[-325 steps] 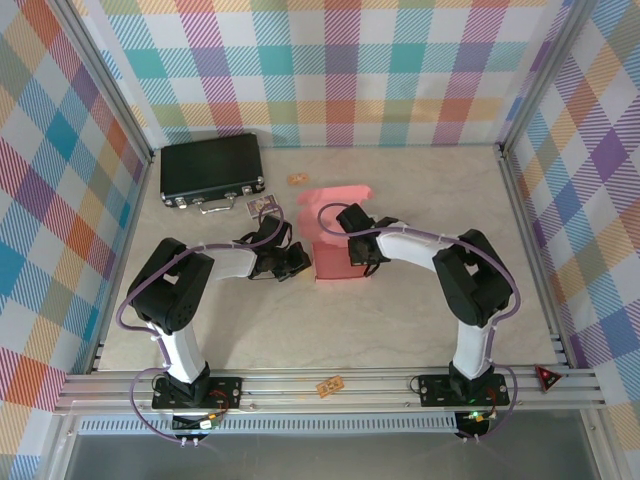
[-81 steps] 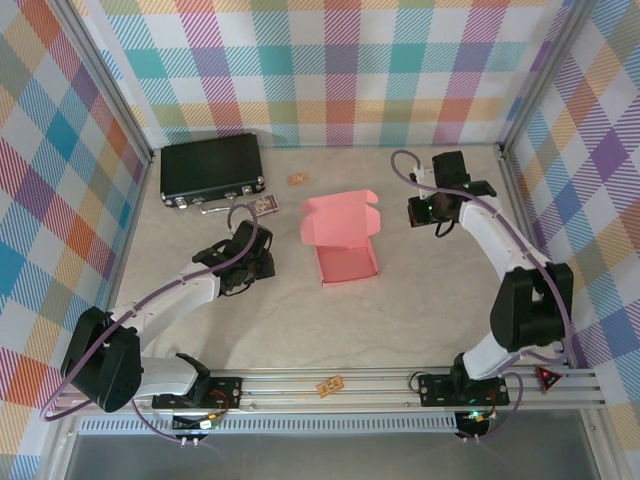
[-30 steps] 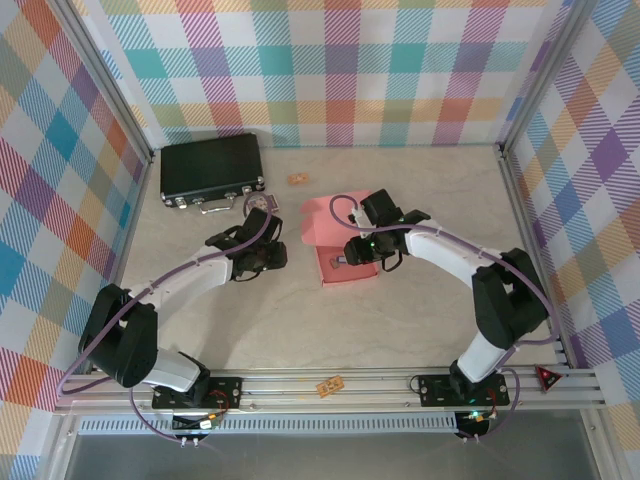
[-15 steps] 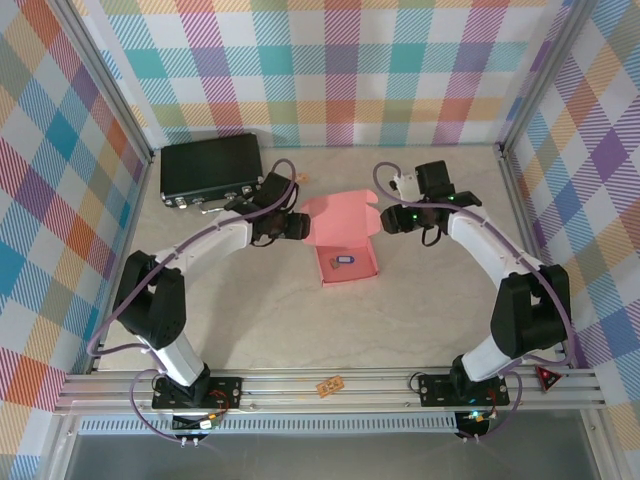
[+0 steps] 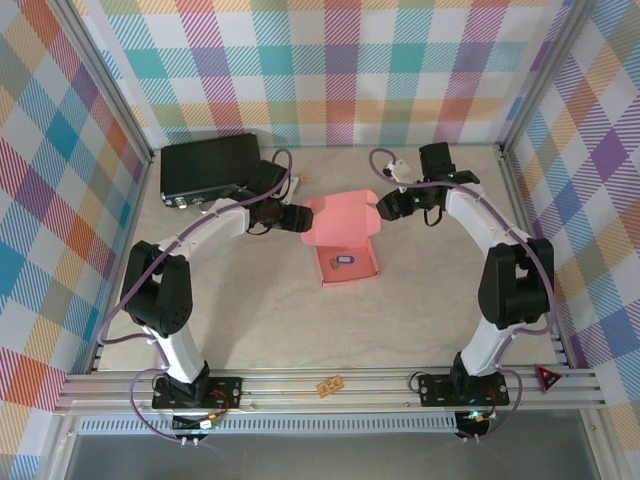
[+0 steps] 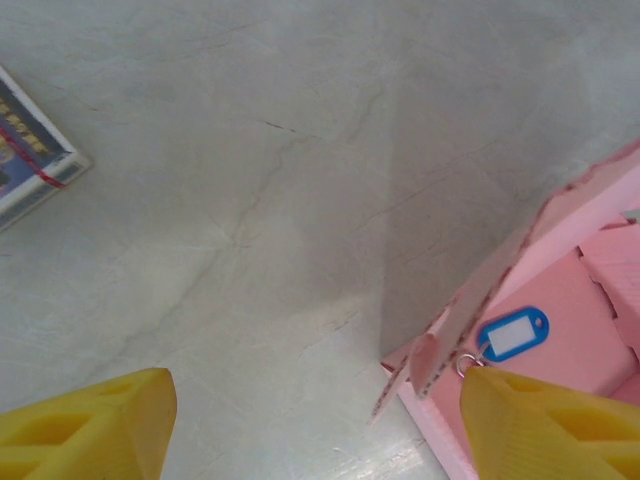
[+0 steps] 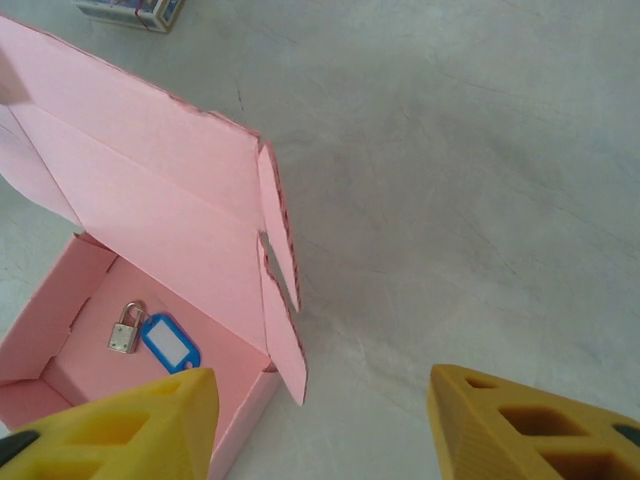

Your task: Fold the paper box

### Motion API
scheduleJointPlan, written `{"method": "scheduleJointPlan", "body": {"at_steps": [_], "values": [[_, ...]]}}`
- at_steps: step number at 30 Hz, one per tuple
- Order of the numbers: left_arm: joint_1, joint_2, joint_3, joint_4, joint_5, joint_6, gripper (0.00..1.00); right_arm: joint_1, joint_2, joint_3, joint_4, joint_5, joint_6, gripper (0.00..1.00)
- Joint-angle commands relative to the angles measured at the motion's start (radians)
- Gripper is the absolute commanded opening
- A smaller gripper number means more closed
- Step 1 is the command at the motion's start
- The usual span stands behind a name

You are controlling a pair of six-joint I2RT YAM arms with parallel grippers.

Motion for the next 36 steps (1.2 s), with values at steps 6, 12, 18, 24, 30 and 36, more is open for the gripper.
{"method": "scheduleJointPlan", "body": {"at_steps": [6,12,18,24,30,36], "values": [[0.013,0.059,0.060,-0.015,0.098,0.037,0.70,0.001,0.094,0.073,-0.083,-0.104,-0.065,0.59],[0.013,0.092,0.089,-0.038,0.115,0.037,0.55,0.002,0.130,0.091,-0.105,-0.135,-0.072,0.57],[0.013,0.092,0.091,-0.029,0.148,0.021,0.44,0.001,0.150,0.105,-0.114,-0.159,-0.065,0.52],[0.014,0.094,0.092,-0.037,0.157,0.013,0.36,0.002,0.166,0.138,-0.138,-0.167,-0.055,0.38],[0.013,0.097,0.093,-0.034,0.175,0.006,0.30,0.004,0.175,0.143,-0.145,-0.172,-0.055,0.35],[0.012,0.107,0.107,-0.041,0.177,0.007,0.30,0.005,0.191,0.156,-0.150,-0.161,-0.064,0.40]]}}
